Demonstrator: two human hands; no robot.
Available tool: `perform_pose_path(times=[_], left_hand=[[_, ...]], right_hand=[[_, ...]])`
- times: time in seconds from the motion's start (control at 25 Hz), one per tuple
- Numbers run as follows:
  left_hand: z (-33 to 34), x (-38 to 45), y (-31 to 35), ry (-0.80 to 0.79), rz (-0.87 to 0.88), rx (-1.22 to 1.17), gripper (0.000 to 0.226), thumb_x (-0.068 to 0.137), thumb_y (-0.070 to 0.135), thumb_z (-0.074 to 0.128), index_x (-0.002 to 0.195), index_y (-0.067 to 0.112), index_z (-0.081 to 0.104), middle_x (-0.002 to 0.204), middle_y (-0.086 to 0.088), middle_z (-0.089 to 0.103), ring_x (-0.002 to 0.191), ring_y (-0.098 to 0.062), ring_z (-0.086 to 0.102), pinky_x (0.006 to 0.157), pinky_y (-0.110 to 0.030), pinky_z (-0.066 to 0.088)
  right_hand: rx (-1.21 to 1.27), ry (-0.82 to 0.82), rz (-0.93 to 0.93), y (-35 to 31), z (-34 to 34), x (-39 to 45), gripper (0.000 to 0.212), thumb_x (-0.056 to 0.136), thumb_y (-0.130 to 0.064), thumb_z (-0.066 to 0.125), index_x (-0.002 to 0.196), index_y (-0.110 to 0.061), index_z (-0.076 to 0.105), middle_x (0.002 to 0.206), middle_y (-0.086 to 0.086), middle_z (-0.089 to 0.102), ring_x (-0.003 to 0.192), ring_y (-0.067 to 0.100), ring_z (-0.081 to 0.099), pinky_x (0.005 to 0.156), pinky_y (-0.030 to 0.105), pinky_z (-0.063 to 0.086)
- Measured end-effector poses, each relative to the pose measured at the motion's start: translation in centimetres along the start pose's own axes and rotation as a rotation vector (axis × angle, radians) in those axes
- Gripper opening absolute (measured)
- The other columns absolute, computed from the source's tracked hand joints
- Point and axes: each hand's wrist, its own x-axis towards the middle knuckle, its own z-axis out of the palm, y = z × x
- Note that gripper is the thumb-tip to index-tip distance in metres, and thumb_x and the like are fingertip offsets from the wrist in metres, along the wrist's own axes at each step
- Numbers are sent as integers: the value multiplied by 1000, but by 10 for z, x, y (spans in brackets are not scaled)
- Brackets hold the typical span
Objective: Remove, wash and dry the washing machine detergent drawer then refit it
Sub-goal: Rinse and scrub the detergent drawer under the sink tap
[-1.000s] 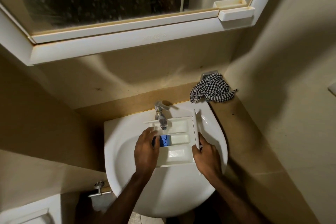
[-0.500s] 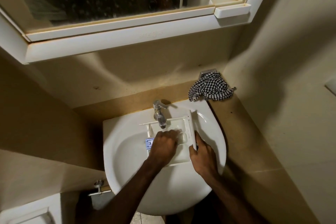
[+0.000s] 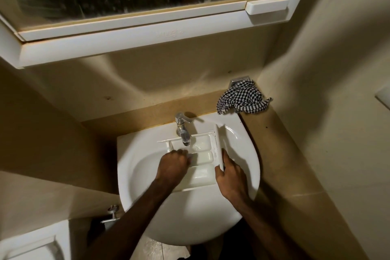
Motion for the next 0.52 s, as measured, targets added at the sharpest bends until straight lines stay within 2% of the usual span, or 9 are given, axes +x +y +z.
perform_pose_path(times=[0.08, 0.2, 0.32, 0.44, 0.52], left_hand=[[3, 7, 26, 25, 94, -208, 27, 102, 20, 56, 125, 10, 68, 122, -13, 73, 107, -33, 69, 87, -40, 53], [-1, 12, 52, 51, 165, -354, 32, 100, 12, 60, 131, 8, 64, 121, -12, 71, 106, -33, 68, 85, -39, 51], [-3, 7, 23, 24, 186, -259, 39, 100, 10, 55, 138, 20, 61, 136, -4, 67, 119, -26, 64, 91, -37, 52], [-7, 2, -8, -71, 9, -4, 22, 106, 25, 47, 112, 21, 68, 120, -4, 72, 105, -28, 68, 78, -36, 51], [-9, 1, 1, -66, -1, 60, 26, 107, 28, 44, 110, 19, 68, 115, -6, 70, 100, -29, 69, 77, -38, 51]], right_hand=[[-9, 10, -1, -1, 1, -1, 68, 101, -36, 54, 162, -23, 27, 138, 7, 63, 118, 27, 63, 100, 41, 53], [-18, 11, -8, -1, 0, -1, 67, 101, -35, 54, 162, -21, 29, 139, 8, 63, 118, 28, 63, 100, 40, 53], [-18, -10, -13, 0, -2, 0, 67, 101, -35, 53, 162, -22, 27, 139, 8, 63, 117, 28, 63, 100, 40, 53], [3, -18, -13, -1, -2, 0, 68, 102, -37, 53, 162, -23, 26, 140, 7, 62, 118, 26, 63, 102, 40, 53], [8, -5, -15, -2, 0, -1, 68, 101, -35, 55, 162, -21, 27, 140, 8, 62, 119, 27, 63, 101, 40, 53]])
